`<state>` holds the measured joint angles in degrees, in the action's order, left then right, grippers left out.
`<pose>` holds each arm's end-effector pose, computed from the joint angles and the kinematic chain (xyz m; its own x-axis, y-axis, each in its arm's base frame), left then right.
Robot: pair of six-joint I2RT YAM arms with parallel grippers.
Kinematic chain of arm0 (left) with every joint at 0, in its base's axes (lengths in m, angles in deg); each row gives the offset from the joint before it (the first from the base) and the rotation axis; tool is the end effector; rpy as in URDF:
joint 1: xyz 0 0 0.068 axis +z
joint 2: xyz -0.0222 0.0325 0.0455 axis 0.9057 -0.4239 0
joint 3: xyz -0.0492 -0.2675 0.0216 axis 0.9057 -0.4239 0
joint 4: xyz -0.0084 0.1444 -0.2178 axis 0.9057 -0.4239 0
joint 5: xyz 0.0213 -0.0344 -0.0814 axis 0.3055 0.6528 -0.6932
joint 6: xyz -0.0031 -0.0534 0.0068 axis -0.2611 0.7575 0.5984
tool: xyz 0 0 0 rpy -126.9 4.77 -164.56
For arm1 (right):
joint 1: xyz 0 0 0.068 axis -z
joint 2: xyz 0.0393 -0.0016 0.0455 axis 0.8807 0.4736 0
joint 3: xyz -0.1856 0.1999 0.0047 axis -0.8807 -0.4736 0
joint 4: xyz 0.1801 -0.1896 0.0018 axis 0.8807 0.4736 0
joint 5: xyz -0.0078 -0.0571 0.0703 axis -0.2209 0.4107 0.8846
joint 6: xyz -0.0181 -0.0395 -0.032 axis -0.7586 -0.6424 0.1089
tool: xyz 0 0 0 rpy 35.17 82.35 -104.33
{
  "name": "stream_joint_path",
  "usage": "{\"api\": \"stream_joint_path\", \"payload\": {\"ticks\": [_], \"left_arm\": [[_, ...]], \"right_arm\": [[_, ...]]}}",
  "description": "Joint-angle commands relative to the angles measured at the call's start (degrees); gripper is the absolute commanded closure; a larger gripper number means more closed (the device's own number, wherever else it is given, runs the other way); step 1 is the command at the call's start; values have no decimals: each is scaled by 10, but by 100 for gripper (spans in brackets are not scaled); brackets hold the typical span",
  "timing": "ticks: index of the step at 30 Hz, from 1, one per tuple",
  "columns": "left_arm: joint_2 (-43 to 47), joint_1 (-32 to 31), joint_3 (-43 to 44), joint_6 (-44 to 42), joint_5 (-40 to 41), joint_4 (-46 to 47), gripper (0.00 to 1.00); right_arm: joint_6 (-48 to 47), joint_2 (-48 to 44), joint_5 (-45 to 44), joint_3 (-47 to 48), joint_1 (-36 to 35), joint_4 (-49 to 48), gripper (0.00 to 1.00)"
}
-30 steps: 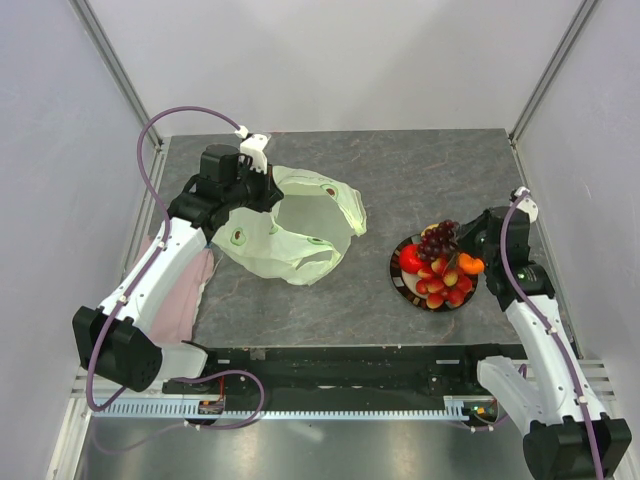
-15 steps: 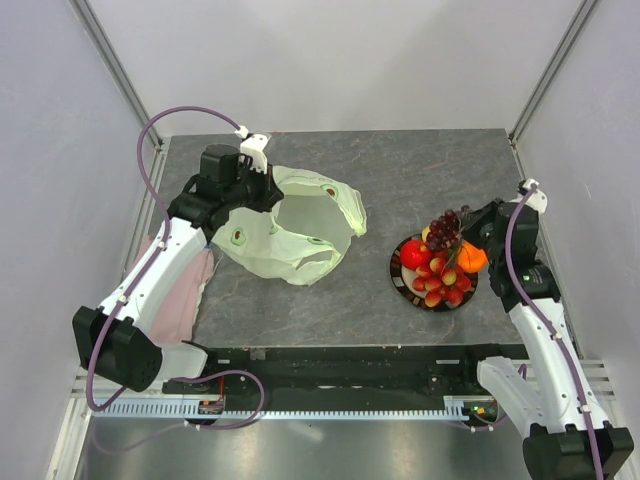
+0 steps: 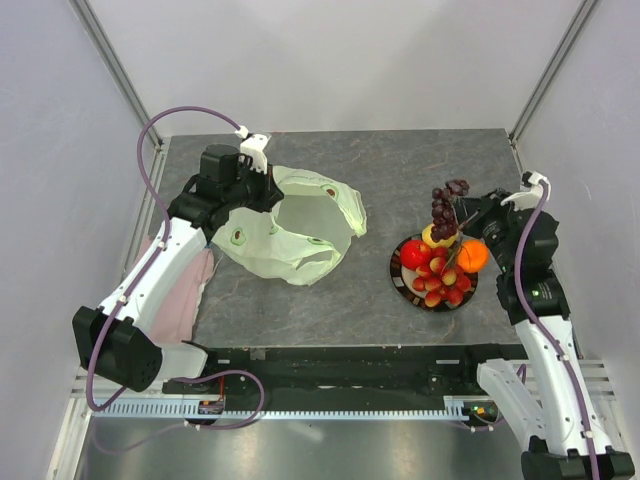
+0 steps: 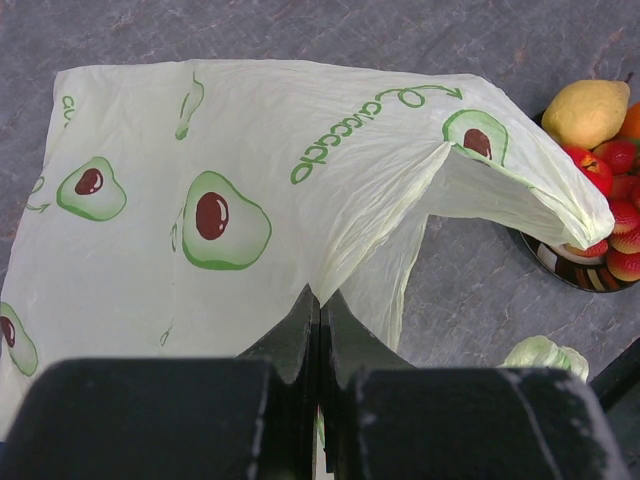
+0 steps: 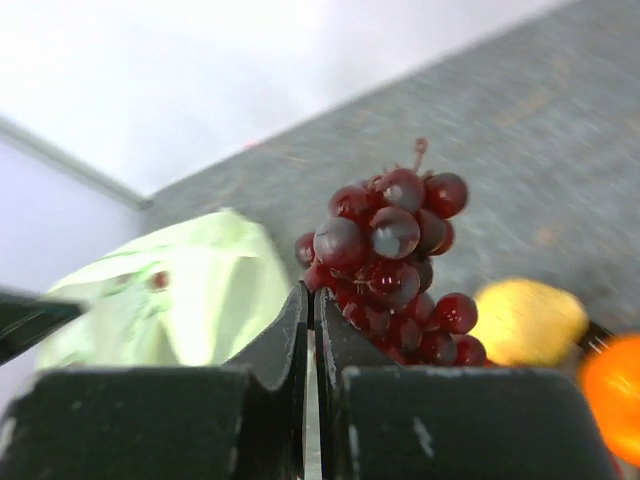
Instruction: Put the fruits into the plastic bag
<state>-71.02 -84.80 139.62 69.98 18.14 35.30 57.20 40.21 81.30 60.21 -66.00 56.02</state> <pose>0.2768 -0.1104 0.3542 -0.5082 0.1102 -0.8542 0.5132 0.8352 -0.1976 0.1656 0.0153 0.3597 -0.2063 0.5504 -0.8090 -0.0485 0.8200 0.5702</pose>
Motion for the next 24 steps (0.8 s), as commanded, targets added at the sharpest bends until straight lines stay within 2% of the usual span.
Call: {"api": "stream_joint_path", "payload": {"ticks": [1,6,9,15,24], "left_arm": [[8,1,3,13,-22,24,98],[6,0,4,14,-40,23,98],[3,0,3,13,-51,24,98],[-3,1,5,17,-64,24,98],[-2,0,7,15,-65,23,98]], "right_arm": [[-9,-30,114,13,1,-131,100],[30,-12,222,15,-1,-203,100],[51,4,244,24,-19,-246,100],[42,39,219,84,-108,-256,100],[11,133,165,82,-255,-312,100]]}}
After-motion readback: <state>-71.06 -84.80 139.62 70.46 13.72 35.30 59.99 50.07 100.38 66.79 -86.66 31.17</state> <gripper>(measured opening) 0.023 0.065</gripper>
